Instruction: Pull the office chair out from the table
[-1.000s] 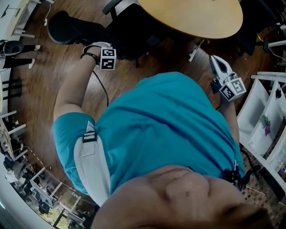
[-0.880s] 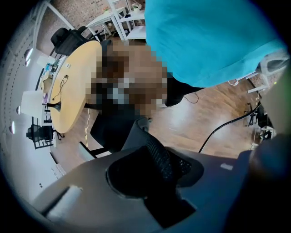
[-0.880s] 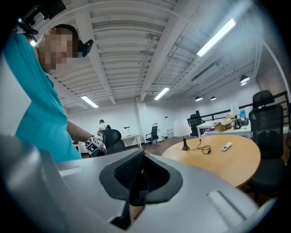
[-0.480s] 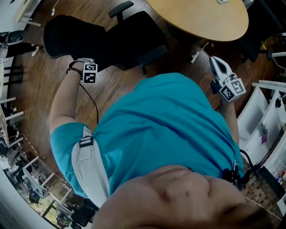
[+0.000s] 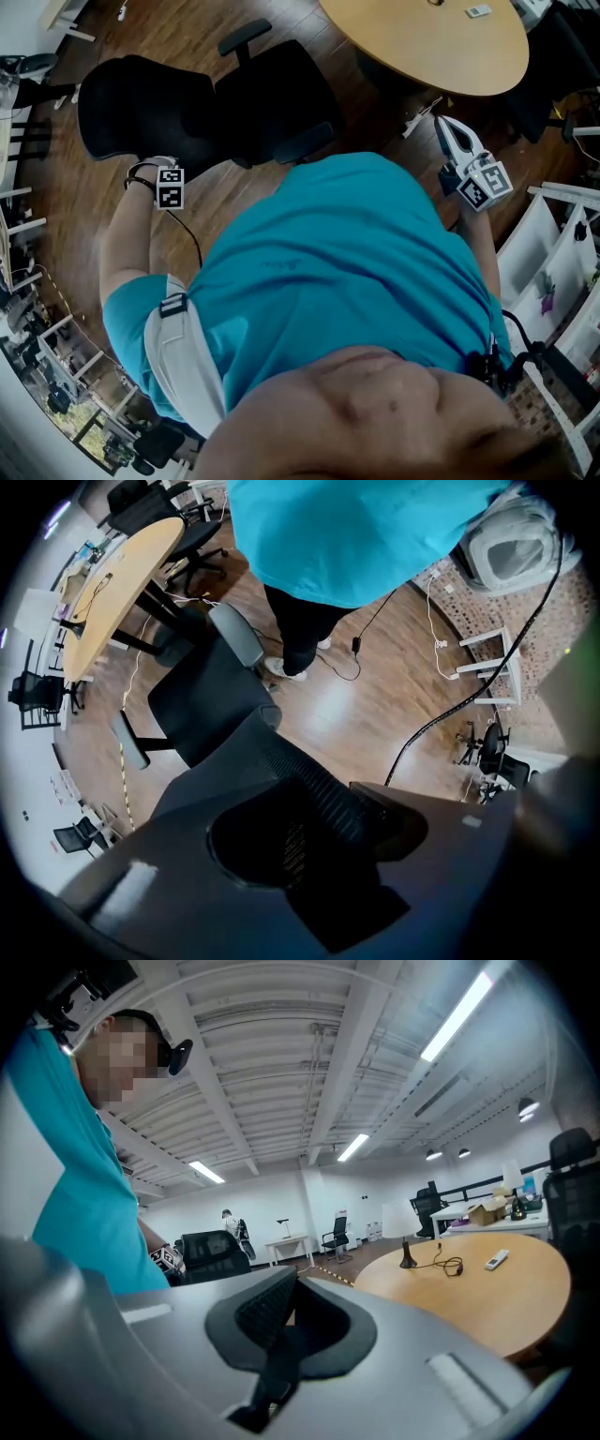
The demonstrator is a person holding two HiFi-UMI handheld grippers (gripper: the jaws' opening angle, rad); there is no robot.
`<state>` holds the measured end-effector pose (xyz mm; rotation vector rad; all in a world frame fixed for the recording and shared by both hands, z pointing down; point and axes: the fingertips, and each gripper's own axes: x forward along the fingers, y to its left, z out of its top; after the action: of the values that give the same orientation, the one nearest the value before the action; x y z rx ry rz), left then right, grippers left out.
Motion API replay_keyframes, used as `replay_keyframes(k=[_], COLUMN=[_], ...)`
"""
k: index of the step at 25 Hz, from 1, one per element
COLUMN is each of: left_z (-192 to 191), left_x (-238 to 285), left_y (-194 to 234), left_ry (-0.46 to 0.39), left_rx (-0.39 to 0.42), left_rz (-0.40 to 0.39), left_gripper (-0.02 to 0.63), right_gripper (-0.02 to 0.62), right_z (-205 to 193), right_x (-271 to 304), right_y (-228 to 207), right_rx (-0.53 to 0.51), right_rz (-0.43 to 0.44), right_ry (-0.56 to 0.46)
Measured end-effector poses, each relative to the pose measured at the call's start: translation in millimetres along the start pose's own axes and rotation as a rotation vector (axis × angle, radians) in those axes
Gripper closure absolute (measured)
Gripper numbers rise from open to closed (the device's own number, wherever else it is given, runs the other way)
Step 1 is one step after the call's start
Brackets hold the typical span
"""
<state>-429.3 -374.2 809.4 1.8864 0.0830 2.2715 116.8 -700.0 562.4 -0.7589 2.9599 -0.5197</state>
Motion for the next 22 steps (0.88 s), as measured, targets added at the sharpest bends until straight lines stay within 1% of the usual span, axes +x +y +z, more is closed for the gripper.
replay_keyframes(k=[6,11,17,22], left_z=[-29.5,-48.6,-57.8,-62.7], left_x=[18.1,28.7,55.1,75.3], left_y=[-62.0,-91.9,-131.3,-138.6], left_ry=[0.017,0.028,0.045,0.051], left_rx=[-0.097,-0.17,-0.219,-0.245], left_rz=[-0.072,-0.132,-0.151,-0.161], left_gripper=[0.282,0.272,0.27,0.27], right_gripper=[0.598,0.598,0.598,0.598], right_z=[-3.6,-1.8,-10.5,-30.6], right_x=[2.1,12.2,2.2,13.3], right_y=[10.4,9.0,7.3,3.9], right_rx=[-0.001,-0.006,-0.008,-0.017], right_rz=[0.018,0.042,0.054,0.065], right_ry=[0.007,0.009,0.016,0.031])
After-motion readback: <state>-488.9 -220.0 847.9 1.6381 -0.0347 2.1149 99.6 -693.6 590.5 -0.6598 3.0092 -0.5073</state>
